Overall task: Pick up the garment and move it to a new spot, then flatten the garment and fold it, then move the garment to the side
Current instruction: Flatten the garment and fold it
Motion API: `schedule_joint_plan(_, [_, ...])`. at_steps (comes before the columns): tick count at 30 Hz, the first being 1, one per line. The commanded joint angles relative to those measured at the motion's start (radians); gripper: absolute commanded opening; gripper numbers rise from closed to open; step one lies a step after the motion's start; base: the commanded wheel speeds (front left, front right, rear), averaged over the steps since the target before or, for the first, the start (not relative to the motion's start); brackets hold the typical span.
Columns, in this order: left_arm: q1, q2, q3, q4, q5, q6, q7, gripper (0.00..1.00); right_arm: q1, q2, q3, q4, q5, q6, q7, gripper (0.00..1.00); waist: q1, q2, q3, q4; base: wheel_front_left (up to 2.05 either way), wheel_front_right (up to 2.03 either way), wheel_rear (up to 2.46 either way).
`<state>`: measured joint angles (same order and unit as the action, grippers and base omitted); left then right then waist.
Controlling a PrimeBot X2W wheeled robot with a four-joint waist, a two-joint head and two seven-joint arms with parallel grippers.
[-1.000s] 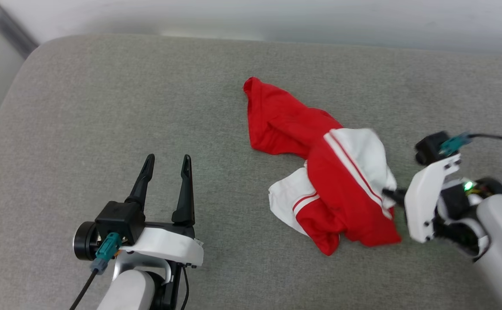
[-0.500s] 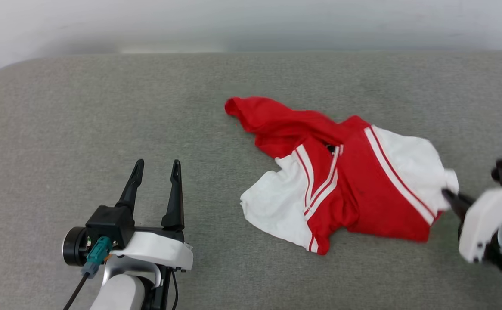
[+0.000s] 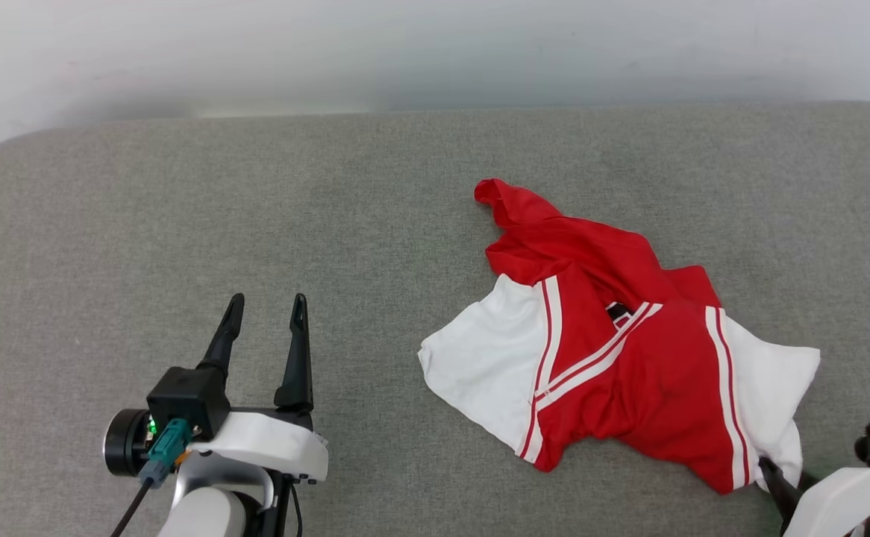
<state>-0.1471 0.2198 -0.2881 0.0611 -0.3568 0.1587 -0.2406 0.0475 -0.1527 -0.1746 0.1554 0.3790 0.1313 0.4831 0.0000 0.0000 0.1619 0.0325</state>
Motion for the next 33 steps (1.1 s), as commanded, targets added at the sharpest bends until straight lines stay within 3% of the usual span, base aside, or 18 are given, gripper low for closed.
schedule_joint_plan(1, [0.013, 0.005, 0.000, 0.000, -0.005, 0.002, 0.000, 1.00, 0.015, 0.006, -0.005, -0.005, -0.013, -0.001, -0.013, 1.00, 0.0000, 0.0000, -0.004, 0.000, 0.00, 0.00, 0.00])
schedule_joint_plan(6, [0.028, 0.012, 0.003, 0.003, -0.011, 0.006, 0.004, 1.00, -0.017, 0.052, -0.065, -0.071, -0.074, -0.001, -0.180, 1.00, 0.0000, 0.0000, -0.024, -0.001, 0.00, 0.00, 0.00])
schedule_joint_plan(11, [0.050, 0.016, 0.006, 0.010, -0.021, 0.010, 0.012, 1.00, -0.029, 0.074, -0.064, -0.125, -0.110, -0.001, -0.310, 1.00, 0.0000, 0.0000, -0.055, -0.003, 0.00, 0.00, 0.00])
schedule_joint_plan(15, [0.066, 0.030, 0.006, 0.007, -0.020, 0.020, 0.031, 1.00, -0.025, 0.080, -0.027, -0.174, -0.124, -0.001, -0.359, 1.00, 0.0000, 0.0000, -0.073, -0.015, 0.00, 0.00, 0.00])
schedule_joint_plan(20, [0.032, 0.052, -0.018, -0.006, -0.028, -0.003, 0.118, 1.00, -0.016, 0.087, 0.030, -0.252, -0.140, -0.001, -0.374, 1.00, 0.0000, 0.0000, -0.081, -0.034, 0.00, 0.00, 0.00])
schedule_joint_plan(33, [-0.213, 0.093, -0.185, 0.061, -0.070, -0.182, 0.548, 1.00, -0.069, 0.075, 0.152, -0.318, -0.114, -0.001, -0.380, 1.00, 0.0000, 0.0000, 0.006, -0.116, 0.00, 0.00, 0.00])
